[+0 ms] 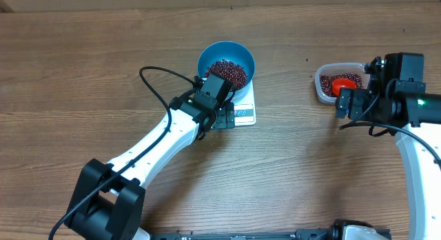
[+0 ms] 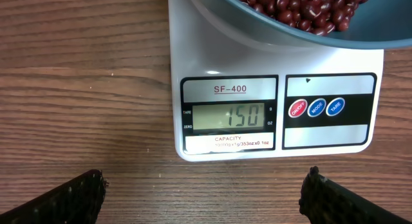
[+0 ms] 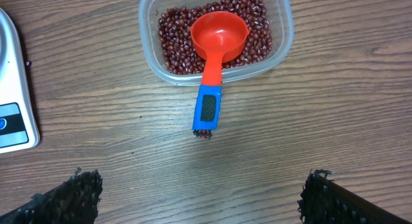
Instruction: Scoop item into bowl and weigh 150g on scale
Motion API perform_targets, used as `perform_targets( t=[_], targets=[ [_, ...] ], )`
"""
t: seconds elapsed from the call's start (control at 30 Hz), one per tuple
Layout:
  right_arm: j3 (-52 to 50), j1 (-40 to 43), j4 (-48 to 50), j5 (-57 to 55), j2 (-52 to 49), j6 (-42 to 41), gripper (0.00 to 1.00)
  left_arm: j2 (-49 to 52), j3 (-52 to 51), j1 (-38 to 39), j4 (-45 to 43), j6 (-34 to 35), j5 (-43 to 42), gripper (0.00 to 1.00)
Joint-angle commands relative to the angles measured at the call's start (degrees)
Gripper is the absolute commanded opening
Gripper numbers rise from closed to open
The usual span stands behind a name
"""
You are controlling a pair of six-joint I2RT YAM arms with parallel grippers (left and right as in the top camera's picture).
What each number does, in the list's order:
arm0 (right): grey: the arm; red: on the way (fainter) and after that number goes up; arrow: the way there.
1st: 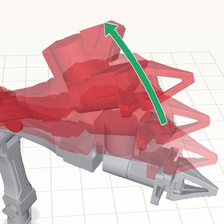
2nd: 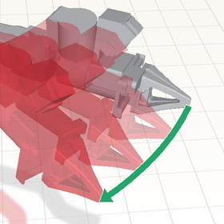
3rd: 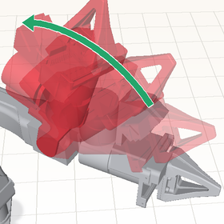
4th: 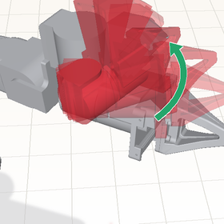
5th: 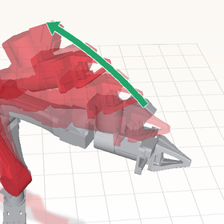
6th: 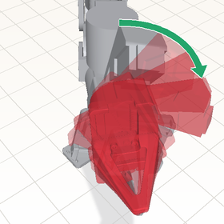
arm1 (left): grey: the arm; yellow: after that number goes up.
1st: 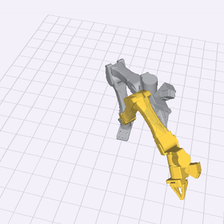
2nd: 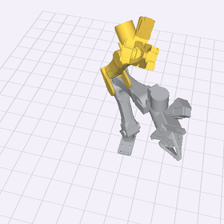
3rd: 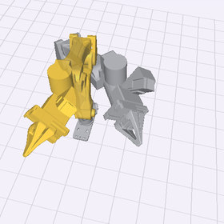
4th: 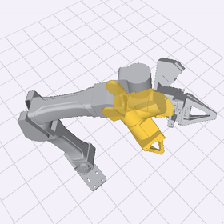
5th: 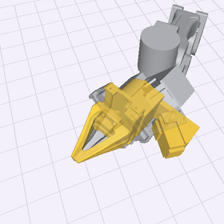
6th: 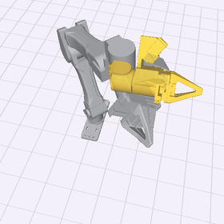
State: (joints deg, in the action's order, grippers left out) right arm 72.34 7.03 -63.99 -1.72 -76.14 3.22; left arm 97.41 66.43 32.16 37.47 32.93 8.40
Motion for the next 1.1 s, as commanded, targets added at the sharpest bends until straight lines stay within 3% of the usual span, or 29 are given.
perform_targets(
  t=[0.0,0.17,0.33,0.73,0.93,1.07],
  targets=[
    [1.6,-0.26,0.24,-0.09,0.17,0.24,1.0,0.11,1.22,0.11,0.0,0.94,-0.39,0.99],
    [1.6,-0.26,0.22,-0.09,0.17,0.24,1.0,-0.33,1.25,0.11,0.0,0.57,-0.57,1.0],
    [1.6,-0.26,0.22,-0.09,0.17,0.24,1.0,-3.76,1.25,0.11,0.9,-4.31,-0.83,1.0],
    [1.6,-0.26,0.22,-0.09,0.17,0.24,1.0,-25.22,1.22,0.11,0.83,-9.27,3.91,1.0],
    [1.6,-0.26,0.22,-0.09,0.17,0.24,1.0,-31.41,1.2,-0.44,-1.27,-19.04,4.02,0.99],
    [1.6,-0.26,0.22,-0.09,0.15,0.24,1.0,-35.93,0.55,-2.86,-1.84,-20.48,3.58,0.99]
  ],
)
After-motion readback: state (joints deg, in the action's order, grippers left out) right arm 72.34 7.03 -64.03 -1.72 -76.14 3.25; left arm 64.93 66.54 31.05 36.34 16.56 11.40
